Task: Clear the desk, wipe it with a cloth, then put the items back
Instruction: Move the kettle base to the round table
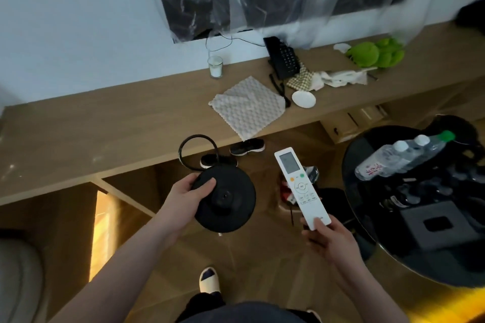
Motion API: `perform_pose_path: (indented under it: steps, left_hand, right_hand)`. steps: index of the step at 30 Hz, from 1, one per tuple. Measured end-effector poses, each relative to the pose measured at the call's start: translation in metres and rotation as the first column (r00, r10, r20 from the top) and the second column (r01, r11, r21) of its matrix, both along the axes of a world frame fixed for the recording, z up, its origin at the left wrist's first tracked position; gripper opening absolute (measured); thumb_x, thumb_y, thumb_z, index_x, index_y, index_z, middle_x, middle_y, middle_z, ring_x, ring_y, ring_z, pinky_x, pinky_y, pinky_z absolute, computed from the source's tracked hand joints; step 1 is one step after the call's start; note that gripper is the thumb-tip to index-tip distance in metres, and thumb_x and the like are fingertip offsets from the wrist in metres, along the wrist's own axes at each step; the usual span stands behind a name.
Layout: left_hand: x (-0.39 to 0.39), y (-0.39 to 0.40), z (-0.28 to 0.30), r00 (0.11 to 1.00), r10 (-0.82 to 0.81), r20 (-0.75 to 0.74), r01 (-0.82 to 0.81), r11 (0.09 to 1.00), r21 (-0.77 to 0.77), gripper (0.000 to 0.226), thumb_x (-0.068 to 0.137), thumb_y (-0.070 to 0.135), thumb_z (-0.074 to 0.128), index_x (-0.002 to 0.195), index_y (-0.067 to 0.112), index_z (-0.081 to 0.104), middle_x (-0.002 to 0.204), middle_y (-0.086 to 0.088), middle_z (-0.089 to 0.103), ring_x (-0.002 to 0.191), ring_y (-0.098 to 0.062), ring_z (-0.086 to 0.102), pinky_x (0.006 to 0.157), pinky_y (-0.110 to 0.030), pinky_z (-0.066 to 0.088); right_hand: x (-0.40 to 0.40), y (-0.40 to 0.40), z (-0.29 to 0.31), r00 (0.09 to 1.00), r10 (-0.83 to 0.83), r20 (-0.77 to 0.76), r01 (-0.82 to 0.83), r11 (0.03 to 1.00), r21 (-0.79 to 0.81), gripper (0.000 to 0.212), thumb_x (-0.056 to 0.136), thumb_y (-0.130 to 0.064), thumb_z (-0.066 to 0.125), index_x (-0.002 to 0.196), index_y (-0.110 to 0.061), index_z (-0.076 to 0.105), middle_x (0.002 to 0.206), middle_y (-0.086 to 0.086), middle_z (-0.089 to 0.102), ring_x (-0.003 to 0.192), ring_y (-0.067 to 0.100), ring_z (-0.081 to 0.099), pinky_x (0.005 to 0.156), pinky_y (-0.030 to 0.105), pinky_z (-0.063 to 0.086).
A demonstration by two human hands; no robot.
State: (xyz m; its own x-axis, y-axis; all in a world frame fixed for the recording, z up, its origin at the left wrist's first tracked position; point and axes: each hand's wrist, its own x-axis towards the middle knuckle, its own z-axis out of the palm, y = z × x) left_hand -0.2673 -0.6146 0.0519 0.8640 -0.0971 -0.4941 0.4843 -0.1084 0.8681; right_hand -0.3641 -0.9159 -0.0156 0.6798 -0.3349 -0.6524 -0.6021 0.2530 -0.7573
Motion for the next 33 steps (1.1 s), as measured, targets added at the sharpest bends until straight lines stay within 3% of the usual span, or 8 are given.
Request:
perform_pose_path:
  steps: [7, 13, 17, 20, 29, 33]
  left_hand:
    - [-0.022, -0.15, -0.015, 0.998, 0.063, -0.015, -0.064, 0.994, -0.092, 0.027, 0.098, 0.034, 0.069, 0.123, 0.024, 0.069, 0.112, 0.001, 0.078, 0.104, -0.022, 0.075, 0.097, -0.048, 0.058]
    - [-0.059, -0.257, -0.025, 0.998, 0.041, -0.046, -0.045, 0.995, -0.092, 0.026, 0.097, 0.034, 0.071, 0.12, 0.022, 0.071, 0.111, 0.001, 0.078, 0.103, -0.022, 0.075, 0.098, -0.049, 0.057]
    - [-0.062, -0.294, -0.023, 0.998, 0.01, -0.058, -0.014, 0.998, -0.069, 0.021, 0.097, 0.033, 0.071, 0.115, 0.022, 0.072, 0.105, 0.002, 0.079, 0.099, -0.021, 0.075, 0.092, -0.043, 0.06]
    - [-0.054, -0.31, -0.023, 0.997, -0.021, -0.072, 0.016, 0.998, -0.065, 0.021, 0.096, 0.035, 0.071, 0.114, 0.024, 0.072, 0.104, 0.005, 0.079, 0.098, -0.019, 0.076, 0.088, -0.04, 0.06]
    - [-0.035, -0.348, -0.036, 0.981, -0.104, -0.163, 0.099, 0.994, -0.037, 0.027, 0.094, 0.033, 0.074, 0.118, 0.021, 0.072, 0.107, 0.001, 0.079, 0.101, -0.022, 0.075, 0.098, -0.047, 0.057]
    - [-0.043, -0.365, -0.035, 0.976, -0.13, -0.175, 0.132, 0.991, 0.003, 0.025, 0.096, 0.031, 0.071, 0.119, 0.02, 0.072, 0.105, 0.001, 0.079, 0.099, -0.021, 0.076, 0.091, -0.041, 0.06]
  right_hand:
    - [-0.071, -0.143, 0.01, 0.999, 0.037, 0.018, -0.036, 0.998, -0.056, 0.017, 0.104, -0.015, 0.057, 0.115, -0.021, 0.069, 0.104, 0.004, 0.08, 0.083, 0.021, 0.075, 0.073, 0.034, 0.058]
    - [-0.112, -0.238, 0.016, 1.0, 0.019, -0.006, -0.02, 0.996, -0.091, 0.017, 0.105, -0.02, 0.056, 0.116, -0.026, 0.067, 0.105, 0.0, 0.08, 0.097, 0.026, 0.075, 0.082, 0.038, 0.056]
    - [-0.118, -0.274, 0.019, 0.999, -0.037, 0.009, 0.038, 0.994, -0.098, 0.016, 0.105, -0.019, 0.057, 0.115, -0.028, 0.066, 0.101, -0.001, 0.08, 0.096, 0.024, 0.075, 0.089, 0.042, 0.058]
    - [-0.117, -0.293, 0.014, 0.993, -0.117, 0.018, 0.118, 0.987, -0.108, 0.016, 0.105, -0.022, 0.057, 0.117, -0.029, 0.065, 0.101, -0.001, 0.079, 0.098, 0.024, 0.074, 0.083, 0.039, 0.056]
    - [-0.122, -0.355, -0.001, 0.949, -0.315, -0.001, 0.314, 0.945, -0.09, 0.016, 0.107, -0.023, 0.054, 0.118, -0.024, 0.065, 0.106, 0.008, 0.077, 0.091, 0.025, 0.071, 0.077, 0.04, 0.054]
    - [-0.118, -0.392, -0.003, 0.939, -0.344, -0.006, 0.342, 0.936, -0.085, 0.018, 0.106, -0.025, 0.055, 0.121, -0.02, 0.064, 0.106, 0.013, 0.075, 0.088, 0.025, 0.07, 0.077, 0.039, 0.054]
